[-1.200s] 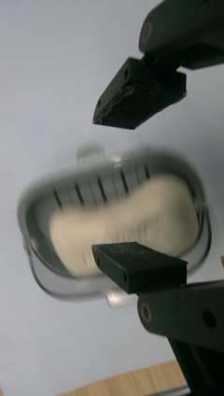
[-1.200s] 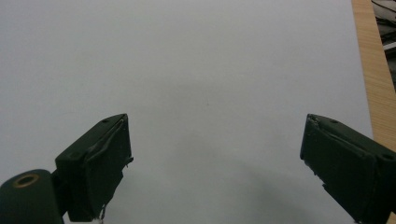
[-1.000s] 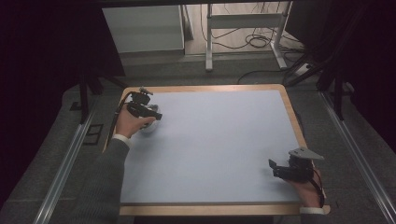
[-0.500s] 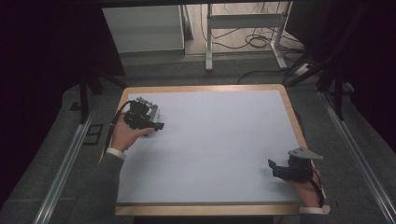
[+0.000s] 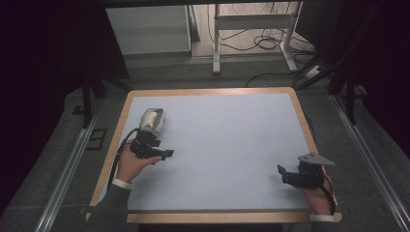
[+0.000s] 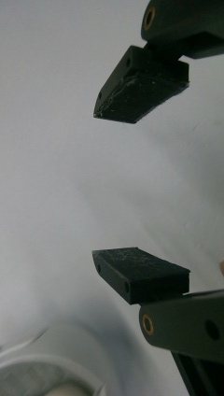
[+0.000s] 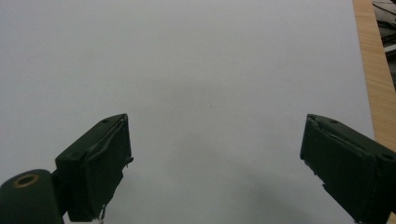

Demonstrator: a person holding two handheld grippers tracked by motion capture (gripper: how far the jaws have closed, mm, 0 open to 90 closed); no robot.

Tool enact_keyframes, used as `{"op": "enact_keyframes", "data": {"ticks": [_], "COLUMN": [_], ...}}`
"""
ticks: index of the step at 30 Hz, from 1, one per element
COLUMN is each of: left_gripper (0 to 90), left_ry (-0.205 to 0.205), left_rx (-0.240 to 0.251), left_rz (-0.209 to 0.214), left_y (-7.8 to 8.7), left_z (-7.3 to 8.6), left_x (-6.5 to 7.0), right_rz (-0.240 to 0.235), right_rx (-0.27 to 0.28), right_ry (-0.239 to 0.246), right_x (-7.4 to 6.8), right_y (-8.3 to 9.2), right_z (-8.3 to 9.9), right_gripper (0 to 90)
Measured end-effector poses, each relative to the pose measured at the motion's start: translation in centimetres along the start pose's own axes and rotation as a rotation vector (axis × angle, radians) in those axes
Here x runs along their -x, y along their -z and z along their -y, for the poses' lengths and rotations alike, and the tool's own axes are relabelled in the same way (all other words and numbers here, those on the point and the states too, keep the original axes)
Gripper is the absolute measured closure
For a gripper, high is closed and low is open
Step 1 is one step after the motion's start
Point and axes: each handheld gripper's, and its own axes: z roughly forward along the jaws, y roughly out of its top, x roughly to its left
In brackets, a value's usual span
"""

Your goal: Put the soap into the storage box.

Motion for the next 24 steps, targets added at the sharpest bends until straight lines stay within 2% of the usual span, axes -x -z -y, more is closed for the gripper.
{"op": "enact_keyframes", "data": {"ticks": [2,5,8,11,17,20,24], "left_gripper": [27.2,26.9,27.2,27.5,27.5,27.4,27.4], "left_ry": [0.001,0.009,0.021,0.039,0.043,0.032,0.044], "left_rx": [0.000,0.002,-0.008,0.007,0.015,0.018,0.038], "left_rz": [-0.008,0.015,0.017,0.014,-0.002,-0.009,-0.016], "left_y": [-0.3,-0.9,-1.2,-1.4,-1.4,-1.3,-0.8], "left_z": [0.9,2.0,3.0,4.0,4.7,4.9,5.2], "left_x": [0.4,0.8,1.1,1.4,1.8,2.0,2.0], "right_rz": [0.000,-0.002,-0.003,-0.001,0.000,-0.002,-0.001], "right_rx": [0.000,0.000,0.002,0.000,-0.001,0.003,0.004], "right_ry": [0.000,0.003,0.003,0.004,0.005,0.005,0.007], "right_x": [0.0,-0.1,-0.1,-0.1,-0.1,-0.2,-0.2], "right_y": [0.0,0.0,0.0,0.0,0.0,0.0,0.0], "right_z": [0.0,0.0,0.0,0.0,0.0,-0.1,-0.1], "right_gripper": [8.4,8.4,8.4,8.4,8.4,8.4,8.4]}}
